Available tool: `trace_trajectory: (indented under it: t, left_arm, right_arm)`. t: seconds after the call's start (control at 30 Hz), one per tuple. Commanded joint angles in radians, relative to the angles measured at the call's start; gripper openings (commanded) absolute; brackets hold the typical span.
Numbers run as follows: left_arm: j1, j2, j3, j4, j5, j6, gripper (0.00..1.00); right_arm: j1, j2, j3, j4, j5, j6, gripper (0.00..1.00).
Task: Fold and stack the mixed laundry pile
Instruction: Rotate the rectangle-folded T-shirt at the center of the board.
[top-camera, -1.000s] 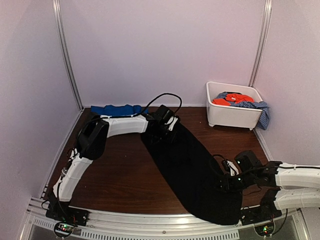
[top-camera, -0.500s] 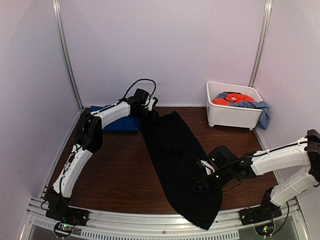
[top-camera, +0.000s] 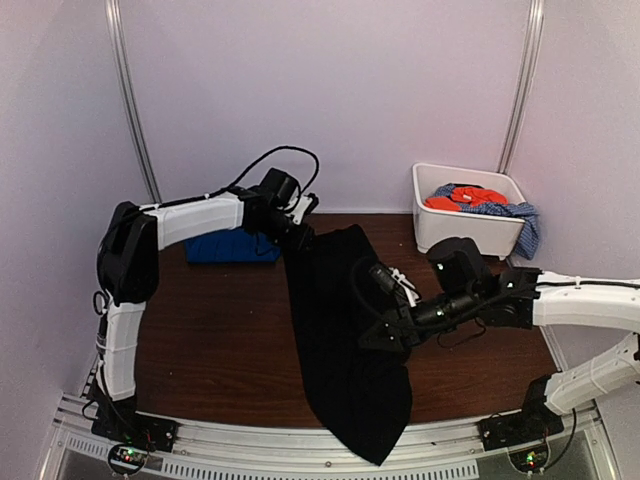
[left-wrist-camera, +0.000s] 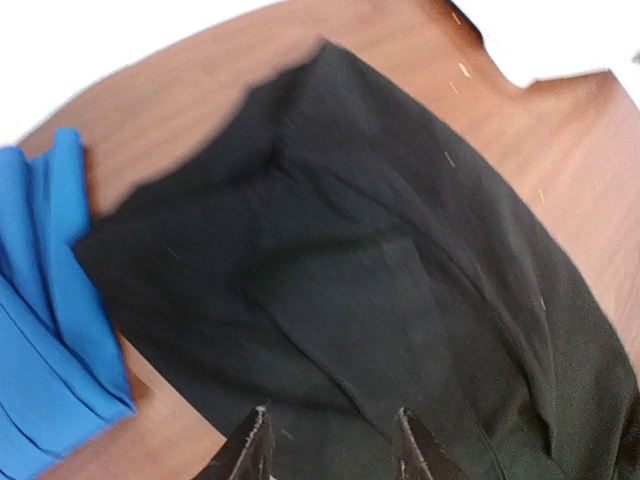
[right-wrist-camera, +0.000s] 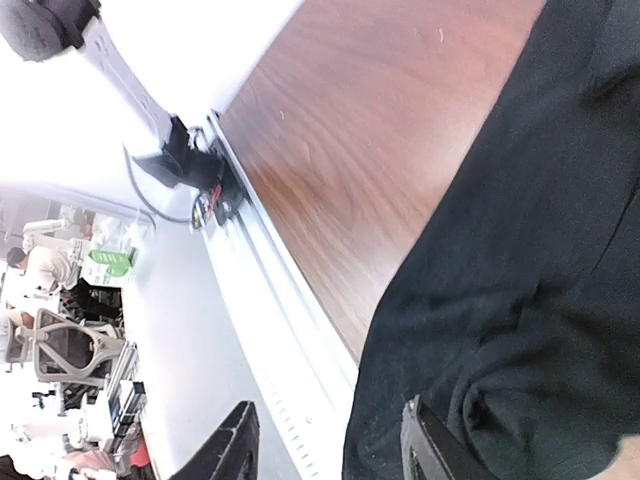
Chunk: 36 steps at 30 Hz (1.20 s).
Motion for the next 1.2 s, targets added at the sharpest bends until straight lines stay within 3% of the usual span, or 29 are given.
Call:
trace_trajectory:
  t: [0.0, 0.27, 0.47, 0.63, 0.73, 0.83, 1.0, 1.17]
  left_arm:
    - [-0.053, -0.031, -0.142, 0.018, -0.081, 0.014, 0.41]
    - [-0.083, 0.073, -0.170, 0.015, -0.123, -0.022, 0.37]
    - [-0.060, 0.298, 0.128, -0.105, -0.155, 0.000, 0.34]
    - [0.012, 0.520, 0.532, -0.233, -0.104, 0.004, 0.34]
    - [0.074, 0.563, 0.654, -0.154, -0.048, -0.006, 0.40]
    - [0.115, 0.511, 0.647, -0.027, 0.039, 0.008, 0.48]
    - [0.116, 0.361, 0.600, -0.002, 0.035, 0.067, 0.52]
    - [0.093, 0.158, 0.240, 0.039, 0.045, 0.049, 0.48]
  right_arm:
    - [-0.077, -0.016, 0.060, -0.161, 0.027, -0.110, 0.50]
    - [-0.285, 0.062, 0.090, -0.124, 0.144, -0.135, 0.47]
    - [-0.383, 0.252, 0.135, -0.014, 0.164, -0.165, 0.44]
    - [-0.392, 0.422, 0.236, 0.023, 0.196, -0.225, 0.43]
    - [-0.402, 0.526, 0.321, 0.046, 0.226, -0.254, 0.43]
    - [-0.413, 0.648, 0.424, 0.060, 0.230, -0.286, 0.42]
    - [-0.421, 0.850, 0.609, 0.033, 0.239, -0.325, 0.40]
    - [-0.452, 0.930, 0.668, 0.032, 0.263, -0.296, 0.38]
